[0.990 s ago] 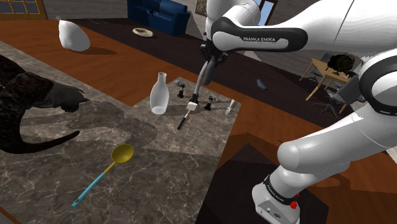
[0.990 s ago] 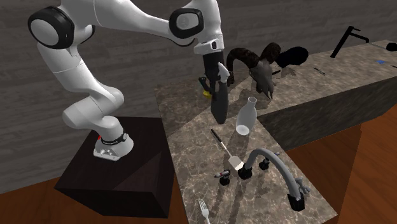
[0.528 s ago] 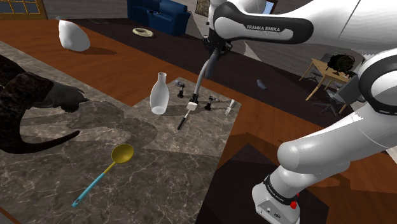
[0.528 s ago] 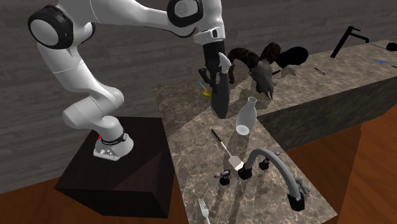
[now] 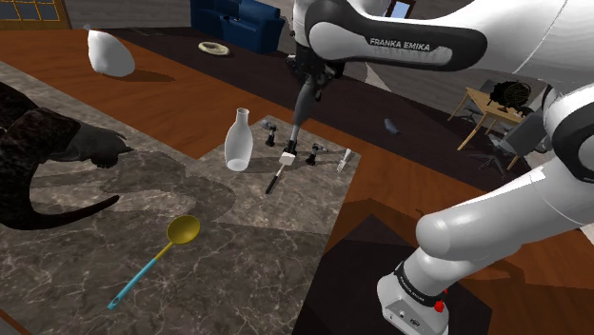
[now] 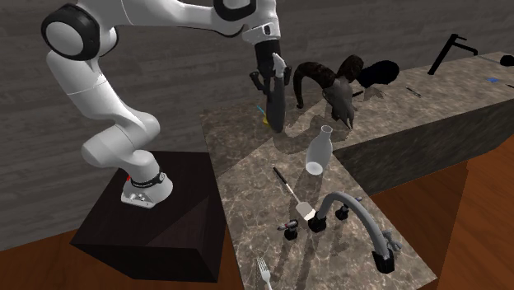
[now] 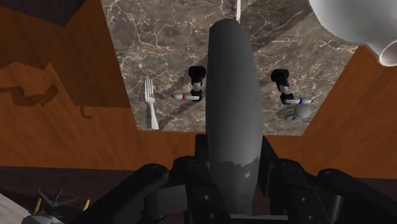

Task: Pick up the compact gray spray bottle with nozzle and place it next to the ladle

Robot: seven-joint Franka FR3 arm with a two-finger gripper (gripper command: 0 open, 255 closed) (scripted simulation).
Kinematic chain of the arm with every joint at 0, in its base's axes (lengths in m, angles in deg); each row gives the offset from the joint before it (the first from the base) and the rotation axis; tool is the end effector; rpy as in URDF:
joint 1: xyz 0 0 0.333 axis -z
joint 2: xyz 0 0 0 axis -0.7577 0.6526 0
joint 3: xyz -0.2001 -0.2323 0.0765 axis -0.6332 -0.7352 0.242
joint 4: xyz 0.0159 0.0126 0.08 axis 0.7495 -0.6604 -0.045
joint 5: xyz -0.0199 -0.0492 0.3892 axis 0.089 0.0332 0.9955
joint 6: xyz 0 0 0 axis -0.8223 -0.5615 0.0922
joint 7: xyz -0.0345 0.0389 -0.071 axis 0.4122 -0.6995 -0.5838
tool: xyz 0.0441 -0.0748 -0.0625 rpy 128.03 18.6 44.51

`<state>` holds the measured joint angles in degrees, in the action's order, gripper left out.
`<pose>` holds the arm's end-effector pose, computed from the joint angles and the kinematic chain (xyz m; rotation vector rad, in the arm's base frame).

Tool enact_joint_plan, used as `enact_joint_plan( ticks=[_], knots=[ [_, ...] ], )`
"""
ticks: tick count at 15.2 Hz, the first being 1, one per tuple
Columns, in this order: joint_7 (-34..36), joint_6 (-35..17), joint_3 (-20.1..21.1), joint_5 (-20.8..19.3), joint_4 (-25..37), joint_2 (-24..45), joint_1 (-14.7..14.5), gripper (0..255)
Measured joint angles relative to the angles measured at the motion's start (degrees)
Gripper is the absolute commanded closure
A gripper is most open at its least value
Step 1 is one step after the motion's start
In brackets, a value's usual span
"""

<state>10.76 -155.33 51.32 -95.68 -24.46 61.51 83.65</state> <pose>0.4961 0.1395 0.6098 2.3025 -1.5409 0.6401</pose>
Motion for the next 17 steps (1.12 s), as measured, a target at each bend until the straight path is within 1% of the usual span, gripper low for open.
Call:
enact_joint_plan(
  ticks=[2,6,9,10,11,13,14,15,16,17],
  knots=[
    [2.3,2.4,2.3,-0.1,1.7,0.6,-0.6,255],
    [7.1,5.3,6.5,0.1,2.7,0.9,-2.0,255],
    [11.7,9.6,11.8,-1.7,6.8,4.0,-2.2,255],
    [13.1,10.0,12.7,-1.4,6.4,3.9,-2.7,255],
    [15.0,11.6,15.0,-2.5,7.8,5.5,-2.7,255],
    [20.5,15.6,20.9,-6.7,11.3,11.2,-3.2,255],
    [23.2,17.6,22.9,-9.0,12.7,14.1,-4.3,255],
    [26.3,19.8,24.6,-11.8,14.3,17.8,-6.4,255],
    [29.0,22.2,25.5,-14.1,16.0,20.8,-9.0,255],
    [32.3,25.6,25.4,-17.7,19.1,25.6,-13.9,255]
  ],
)
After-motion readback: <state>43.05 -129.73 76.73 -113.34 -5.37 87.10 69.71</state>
